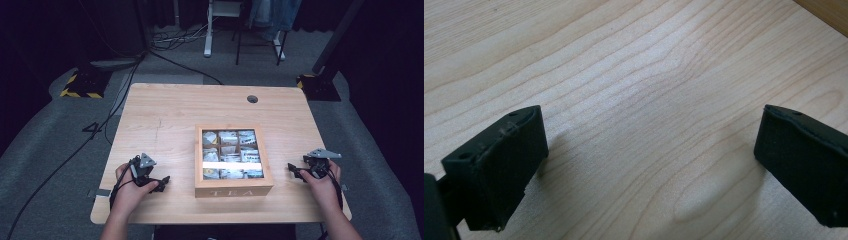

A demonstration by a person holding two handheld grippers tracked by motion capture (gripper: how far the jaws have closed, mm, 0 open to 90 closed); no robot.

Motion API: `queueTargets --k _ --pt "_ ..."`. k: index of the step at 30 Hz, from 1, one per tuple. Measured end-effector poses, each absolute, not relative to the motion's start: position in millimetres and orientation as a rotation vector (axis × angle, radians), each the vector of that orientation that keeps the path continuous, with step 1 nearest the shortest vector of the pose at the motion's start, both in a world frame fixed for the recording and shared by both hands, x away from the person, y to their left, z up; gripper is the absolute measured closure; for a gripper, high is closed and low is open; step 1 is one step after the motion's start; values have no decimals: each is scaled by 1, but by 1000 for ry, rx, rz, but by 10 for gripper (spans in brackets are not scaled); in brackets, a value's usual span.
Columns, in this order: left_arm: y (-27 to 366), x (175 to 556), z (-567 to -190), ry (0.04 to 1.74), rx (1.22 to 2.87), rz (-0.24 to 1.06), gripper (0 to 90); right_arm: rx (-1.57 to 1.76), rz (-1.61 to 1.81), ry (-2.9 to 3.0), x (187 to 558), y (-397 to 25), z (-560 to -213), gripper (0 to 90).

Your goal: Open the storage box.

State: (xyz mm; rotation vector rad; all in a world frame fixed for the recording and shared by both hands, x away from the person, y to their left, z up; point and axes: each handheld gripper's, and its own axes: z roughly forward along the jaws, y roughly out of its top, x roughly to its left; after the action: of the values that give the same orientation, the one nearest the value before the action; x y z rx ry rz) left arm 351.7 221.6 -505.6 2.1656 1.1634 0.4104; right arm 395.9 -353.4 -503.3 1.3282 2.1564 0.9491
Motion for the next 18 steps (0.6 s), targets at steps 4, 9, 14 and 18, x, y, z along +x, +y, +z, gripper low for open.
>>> queueTargets --k 4,9,14,18 --pt "222 352 -506 1157 2167 411 8 1335 938 2164 395 -355 -501 260" --pt "222 352 -506 1157 2167 411 7 1341 946 2154 392 -358 -498 287" --pt "222 352 -506 1154 2170 412 5 1336 963 2175 384 -362 -486 317" --pt "222 352 -506 1157 2169 410 5 1330 1000 2178 379 -360 -478 315"
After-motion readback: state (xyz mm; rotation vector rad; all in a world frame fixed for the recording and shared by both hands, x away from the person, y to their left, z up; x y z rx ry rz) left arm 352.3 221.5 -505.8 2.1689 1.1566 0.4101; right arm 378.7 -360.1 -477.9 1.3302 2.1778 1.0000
